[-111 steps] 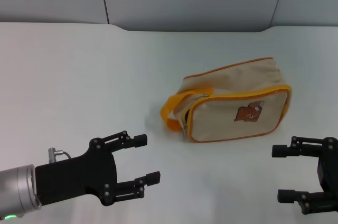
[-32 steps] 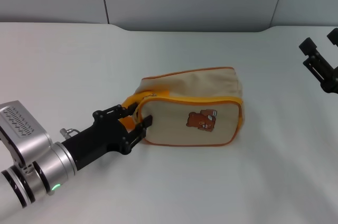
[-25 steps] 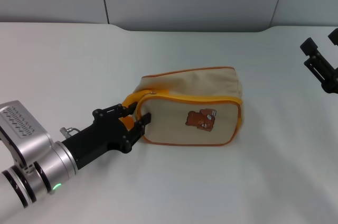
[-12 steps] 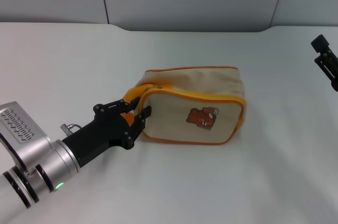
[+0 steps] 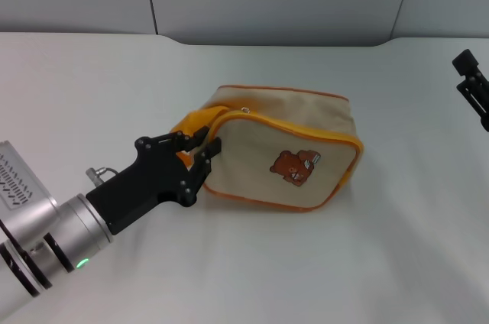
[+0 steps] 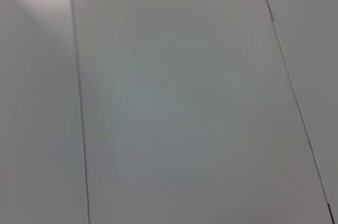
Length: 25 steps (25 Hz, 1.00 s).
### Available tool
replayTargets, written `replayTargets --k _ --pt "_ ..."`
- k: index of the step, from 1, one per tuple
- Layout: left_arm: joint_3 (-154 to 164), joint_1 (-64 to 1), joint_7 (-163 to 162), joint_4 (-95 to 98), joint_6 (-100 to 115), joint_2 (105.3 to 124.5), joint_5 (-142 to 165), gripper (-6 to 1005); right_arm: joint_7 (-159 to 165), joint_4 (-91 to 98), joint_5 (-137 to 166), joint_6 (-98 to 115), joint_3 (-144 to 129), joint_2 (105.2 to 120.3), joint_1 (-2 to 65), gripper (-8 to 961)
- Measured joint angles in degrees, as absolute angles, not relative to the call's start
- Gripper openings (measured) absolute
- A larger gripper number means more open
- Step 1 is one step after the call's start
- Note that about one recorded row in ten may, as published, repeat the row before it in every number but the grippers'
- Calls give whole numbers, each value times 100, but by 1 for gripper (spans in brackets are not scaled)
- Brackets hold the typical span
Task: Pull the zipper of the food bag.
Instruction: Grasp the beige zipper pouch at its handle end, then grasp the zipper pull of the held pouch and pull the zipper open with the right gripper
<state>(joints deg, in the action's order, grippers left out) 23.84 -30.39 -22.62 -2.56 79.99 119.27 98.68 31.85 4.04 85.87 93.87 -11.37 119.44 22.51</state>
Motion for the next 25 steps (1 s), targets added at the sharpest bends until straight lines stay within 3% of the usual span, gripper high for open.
replayTargets --k 12,25 --pt "2499 -3252 -2199 376 8720 11912 9913 166 1460 302 8727 9729 -1391 11961 2318 779" --pt "2729 -3512 -2242 589 8616 11916 9915 142 666 354 8749 8356 -2319 11961 3213 777"
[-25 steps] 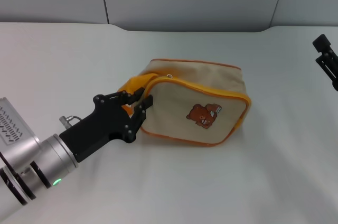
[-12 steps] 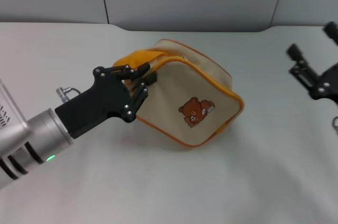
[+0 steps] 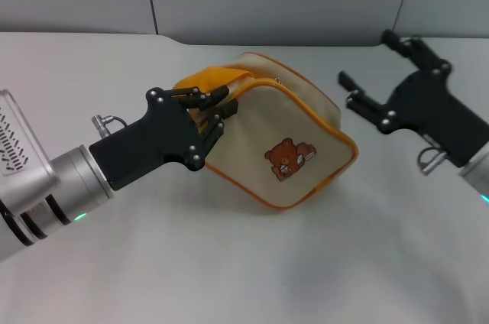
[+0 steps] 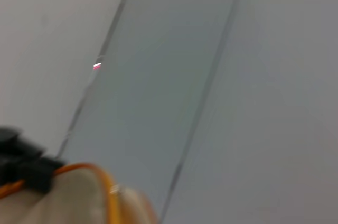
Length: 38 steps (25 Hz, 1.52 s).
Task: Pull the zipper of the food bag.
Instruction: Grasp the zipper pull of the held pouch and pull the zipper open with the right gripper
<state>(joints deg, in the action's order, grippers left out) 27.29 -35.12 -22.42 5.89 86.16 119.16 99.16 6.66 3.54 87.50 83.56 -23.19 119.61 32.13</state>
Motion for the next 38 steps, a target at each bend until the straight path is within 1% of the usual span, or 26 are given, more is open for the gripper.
replayTargets --k 9,19,32,38 --pt "2751 -3592 -2248 598 8595 11918 9915 136 -251 342 8752 8159 -3279 11975 3396 775" --pt "2767 -3661 -2249 596 8569 11918 9912 127 -389 64 8722 8314 -3269 11988 3533 774" --pt "2758 -3750 -2250 579 8498 11924 9877 123 -477 133 8815 8007 -3434 11976 3460 773" --pt "2769 -3789 -2250 544 8490 11926 9867 120 -675 57 8815 7989 -3410 11992 3547 773"
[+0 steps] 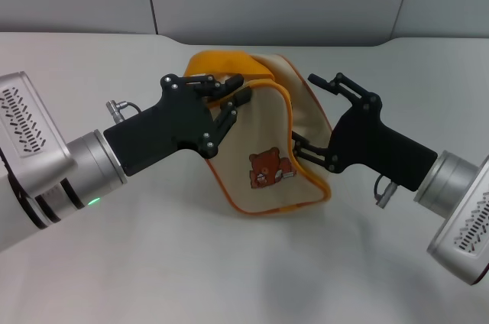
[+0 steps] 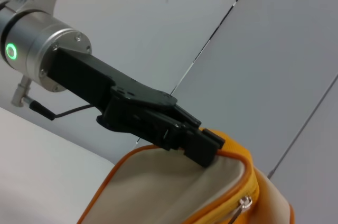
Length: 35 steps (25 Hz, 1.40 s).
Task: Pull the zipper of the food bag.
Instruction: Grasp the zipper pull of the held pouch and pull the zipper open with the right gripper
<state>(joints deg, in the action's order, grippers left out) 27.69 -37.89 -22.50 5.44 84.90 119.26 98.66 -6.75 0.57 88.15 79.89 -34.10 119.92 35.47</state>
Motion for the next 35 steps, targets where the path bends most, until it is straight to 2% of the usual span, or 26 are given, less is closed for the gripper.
replayTargets --k 16,26,35 --pt "2769 -3790 -2250 477 8523 11926 9876 108 -1227 -331 8784 8237 -3001 11988 3573 756" --pt "2755 -3787 -2250 455 8532 11927 9870 103 -1587 -479 8793 8211 -2996 11987 3503 557" --pt "2757 -3798 -2250 454 8534 11926 9870 101 -1590 -532 8803 8225 -3048 11988 3501 216"
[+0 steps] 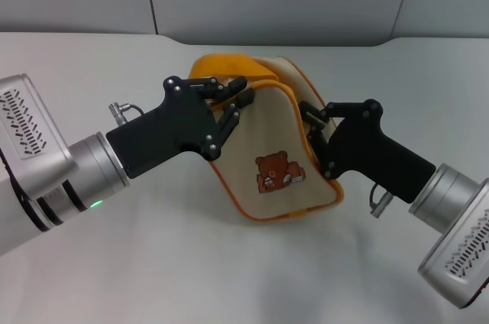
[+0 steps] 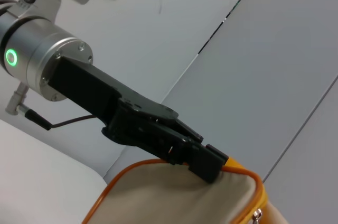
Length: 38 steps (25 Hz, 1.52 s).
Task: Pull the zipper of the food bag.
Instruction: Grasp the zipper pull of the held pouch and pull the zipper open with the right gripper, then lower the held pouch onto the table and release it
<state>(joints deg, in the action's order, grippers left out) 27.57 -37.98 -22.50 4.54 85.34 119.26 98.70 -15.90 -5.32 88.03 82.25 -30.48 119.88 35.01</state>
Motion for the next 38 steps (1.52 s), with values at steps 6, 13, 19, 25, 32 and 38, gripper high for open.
replayTargets --k 6,13,19,25,32,38 --pt "2751 -3785 -2250 460 8540 11927 9870 101 -1591 -577 8803 8239 -3045 11988 3445 2" --pt "2725 -3801 -2250 482 8544 11926 9856 100 -1719 -583 8808 8265 -3029 11989 2945 6" --pt "2724 -3813 -2250 501 8539 11926 9852 100 -1728 -431 8783 8265 -2999 11972 2182 9" --pt "2725 -3813 -2250 476 8528 11926 9851 99 -1679 -305 8761 8632 -2738 11968 1842 13" --pt "2736 -3530 -2247 205 8727 11926 9850 99 -1521 -368 8755 9104 -2613 11969 1843 17" --pt "2630 -3036 -2199 -21 9134 11926 9835 98 2 73 8887 9416 -2775 11930 1929 179"
